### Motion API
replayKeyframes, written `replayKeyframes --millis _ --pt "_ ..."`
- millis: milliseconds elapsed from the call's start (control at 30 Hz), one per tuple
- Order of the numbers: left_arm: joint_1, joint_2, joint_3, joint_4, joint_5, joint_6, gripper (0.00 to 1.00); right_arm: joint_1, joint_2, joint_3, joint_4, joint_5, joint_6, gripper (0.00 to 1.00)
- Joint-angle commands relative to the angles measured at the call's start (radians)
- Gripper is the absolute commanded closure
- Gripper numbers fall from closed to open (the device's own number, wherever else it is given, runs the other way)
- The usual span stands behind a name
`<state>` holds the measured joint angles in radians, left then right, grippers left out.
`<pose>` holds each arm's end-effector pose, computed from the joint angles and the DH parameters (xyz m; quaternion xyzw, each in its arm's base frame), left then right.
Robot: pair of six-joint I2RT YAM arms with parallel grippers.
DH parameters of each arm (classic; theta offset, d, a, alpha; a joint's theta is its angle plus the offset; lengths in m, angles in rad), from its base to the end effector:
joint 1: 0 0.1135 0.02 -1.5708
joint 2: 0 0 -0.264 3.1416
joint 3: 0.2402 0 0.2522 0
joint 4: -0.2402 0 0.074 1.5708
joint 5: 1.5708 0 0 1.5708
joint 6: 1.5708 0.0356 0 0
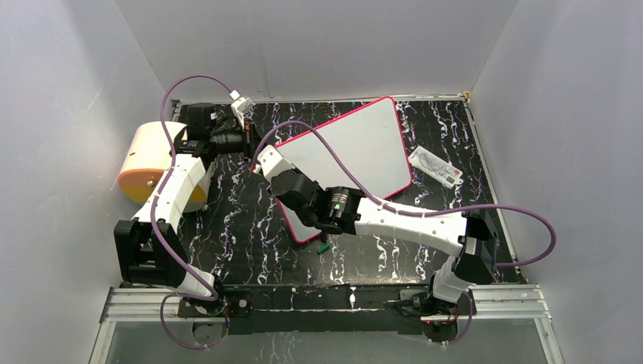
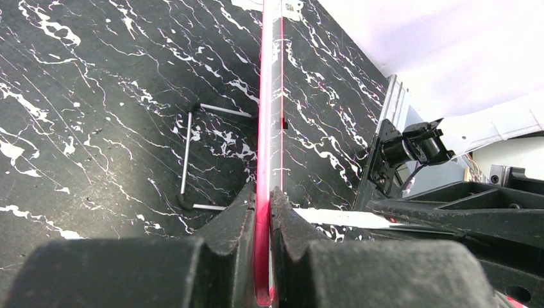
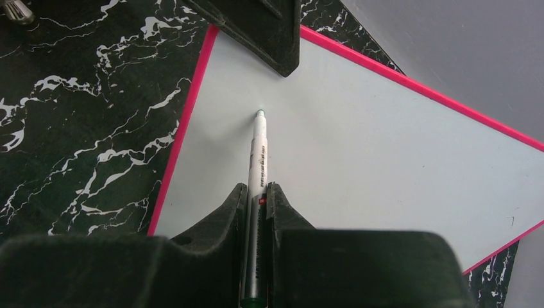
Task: Write a sentence on the whiteboard
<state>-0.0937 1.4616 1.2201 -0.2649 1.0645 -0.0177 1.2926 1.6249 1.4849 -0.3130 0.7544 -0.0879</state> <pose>0.3189 -0.0612 0.3313 0.2855 0.7322 -0.4610 0.4122 0.1264 0.3540 0.3586 -0.3513 0.7322 0.0220 0.5831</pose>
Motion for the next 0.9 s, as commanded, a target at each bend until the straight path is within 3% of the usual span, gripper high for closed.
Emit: replayKeyframes --millis 0,867 --pt "-0.011 -0.014 -0.032 -0.045 -0.029 0.035 1.00 0.004 0.003 0.057 0.034 -0.031 -0.012 1.00" --pt "-0.011 -0.010 -0.031 -0.043 -0.042 0.031 1.00 0.004 0.026 0.077 -0.121 -0.069 0.027 1.00"
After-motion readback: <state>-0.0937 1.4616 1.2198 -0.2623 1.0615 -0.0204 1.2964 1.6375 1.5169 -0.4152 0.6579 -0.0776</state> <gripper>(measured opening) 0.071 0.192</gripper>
